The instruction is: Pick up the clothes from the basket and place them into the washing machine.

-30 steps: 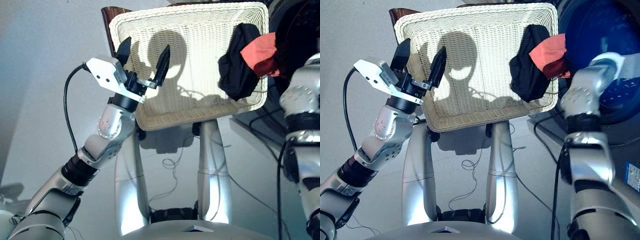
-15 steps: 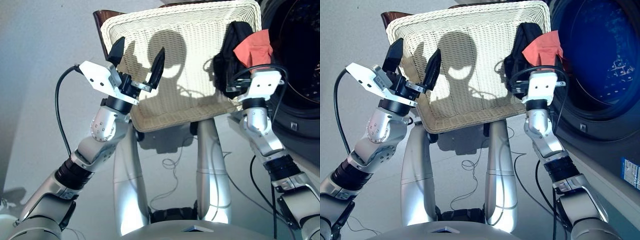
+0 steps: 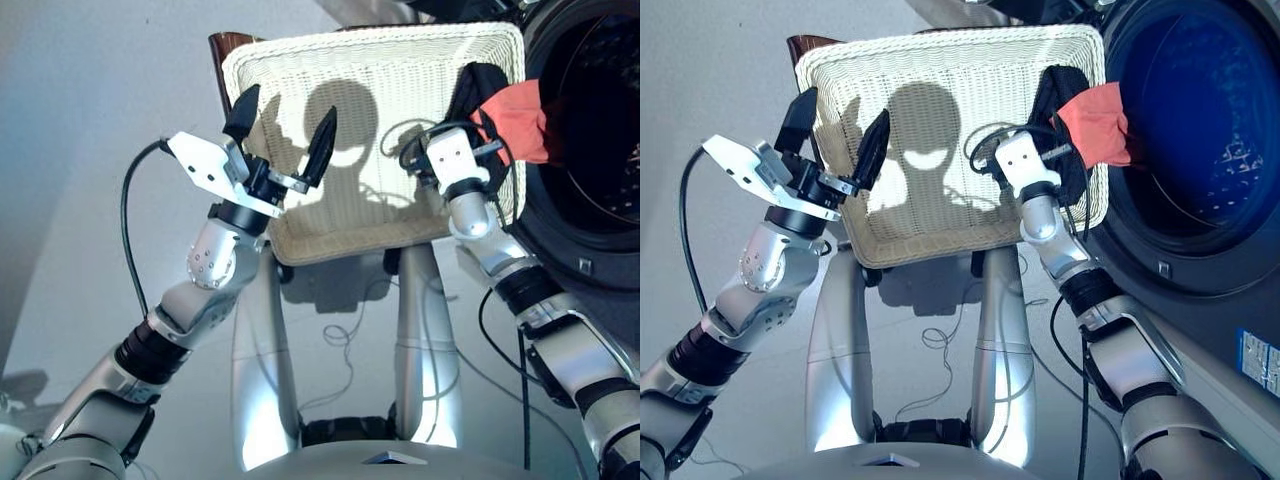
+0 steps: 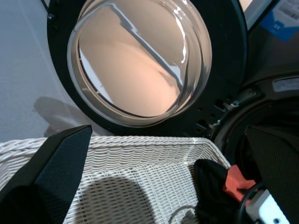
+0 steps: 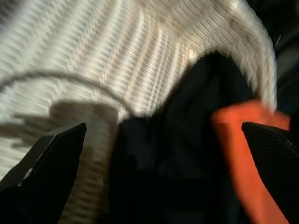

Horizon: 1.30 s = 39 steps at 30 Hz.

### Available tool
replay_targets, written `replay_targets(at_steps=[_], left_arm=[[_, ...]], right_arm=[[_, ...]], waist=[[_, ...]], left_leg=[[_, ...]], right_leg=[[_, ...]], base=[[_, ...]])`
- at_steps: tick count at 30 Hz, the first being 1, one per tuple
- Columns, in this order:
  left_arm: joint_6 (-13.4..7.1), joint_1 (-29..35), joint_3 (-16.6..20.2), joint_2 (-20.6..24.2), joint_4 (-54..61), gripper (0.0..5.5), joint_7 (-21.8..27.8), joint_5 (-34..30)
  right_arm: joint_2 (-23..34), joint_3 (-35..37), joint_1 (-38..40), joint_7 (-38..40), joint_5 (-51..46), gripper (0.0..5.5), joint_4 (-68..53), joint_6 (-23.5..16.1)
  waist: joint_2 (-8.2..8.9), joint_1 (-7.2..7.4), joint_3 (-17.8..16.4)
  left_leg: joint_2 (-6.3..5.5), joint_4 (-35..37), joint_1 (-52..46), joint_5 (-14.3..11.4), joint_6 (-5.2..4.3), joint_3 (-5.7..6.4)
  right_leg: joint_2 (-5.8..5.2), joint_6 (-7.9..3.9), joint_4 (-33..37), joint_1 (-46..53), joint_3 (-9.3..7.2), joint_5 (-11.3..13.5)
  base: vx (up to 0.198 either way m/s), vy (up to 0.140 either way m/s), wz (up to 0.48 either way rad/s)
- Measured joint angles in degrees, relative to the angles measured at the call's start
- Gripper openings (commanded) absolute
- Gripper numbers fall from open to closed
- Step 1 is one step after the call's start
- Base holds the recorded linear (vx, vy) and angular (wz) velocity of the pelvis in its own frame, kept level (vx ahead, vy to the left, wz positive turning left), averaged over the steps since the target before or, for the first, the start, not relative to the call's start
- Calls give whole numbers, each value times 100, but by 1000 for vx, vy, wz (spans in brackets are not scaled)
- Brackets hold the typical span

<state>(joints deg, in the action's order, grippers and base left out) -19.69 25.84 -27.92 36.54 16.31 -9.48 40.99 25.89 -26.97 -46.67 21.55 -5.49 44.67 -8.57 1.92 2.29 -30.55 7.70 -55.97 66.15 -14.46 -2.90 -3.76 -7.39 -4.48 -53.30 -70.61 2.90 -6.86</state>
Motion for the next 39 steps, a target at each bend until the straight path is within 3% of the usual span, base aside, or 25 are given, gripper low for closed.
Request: replay_targets(at_steps=[4, 11, 18, 27, 28, 29, 30, 31, 39], left_arm=[[-8, 29, -40, -16, -17, 550, 25, 122], [-7, 132, -116, -3, -22, 550, 23, 206], [-7, 226, -163, 109, -19, 550, 24, 225], [-4, 238, -291, 244, -14, 550, 37, 283], [-2, 235, -295, 245, -14, 550, 37, 292], [-1, 236, -301, 245, -13, 550, 38, 292], [9, 212, -315, 242, -12, 550, 41, 299], [8, 238, -333, 244, 25, 550, 55, 312], [15, 244, -346, 242, 33, 550, 158, 343]], right_arm=[[-90, 207, -266, 21, -527, 550, 973, 65], [-78, 248, -954, 25, -717, 550, 1959, 68], [139, 213, -1546, 32, -718, 550, 2545, 209], [265, 52, -1695, 26, -706, 550, 2723, 228], [270, 52, -1700, 26, -712, 475, 2733, 227], [274, 58, -1723, 7, -718, 226, 2780, 228], [272, 56, -1755, -40, -720, 63, 2889, 228], [278, 53, -1778, -90, -724, 0, 2934, 235], [333, 97, -1865, -231, -1177, 0, 3089, 222]], waist=[[-9, -124, 0], [-19, -229, -7], [-28, -252, -12], [-41, -251, -12], [-41, -251, -12], [-43, -253, -12], [-53, -259, -14], [-71, -272, -13], [-141, -362, -10]], left_leg=[[-3, -6, 10, 37, -39, 12], [-14, -29, 155, 51, -15, 44], [-42, -122, 339, 53, -13, 58], [-92, -222, 473, 52, -17, 62], [-93, -223, 482, 51, -18, 63], [-95, -222, 488, 51, -18, 62], [-101, -231, 482, 41, -31, 60], [-108, -230, 492, 56, -6, 63], [-101, -274, 525, 42, -7, 74]], right_leg=[[-12, 40, -63, -37, 5, 18], [-15, 78, -98, -172, -15, 4], [-39, 79, -197, -354, -8, 2], [-100, 41, -314, -486, 9, -23], [-101, 40, -314, -494, 8, -23], [-103, 40, -314, -500, 8, -24], [-106, 24, -339, -499, 9, -39], [-113, 24, -347, -515, 12, -44], [-116, 50, -410, -555, 2, -83]], base=[[-43, -5, 14], [-12, -1, 4], [0, 0, 0], [0, 0, 0], [0, 0, 0], [0, 0, 0], [0, 0, 0], [0, 0, 0], [0, 0, 0]])
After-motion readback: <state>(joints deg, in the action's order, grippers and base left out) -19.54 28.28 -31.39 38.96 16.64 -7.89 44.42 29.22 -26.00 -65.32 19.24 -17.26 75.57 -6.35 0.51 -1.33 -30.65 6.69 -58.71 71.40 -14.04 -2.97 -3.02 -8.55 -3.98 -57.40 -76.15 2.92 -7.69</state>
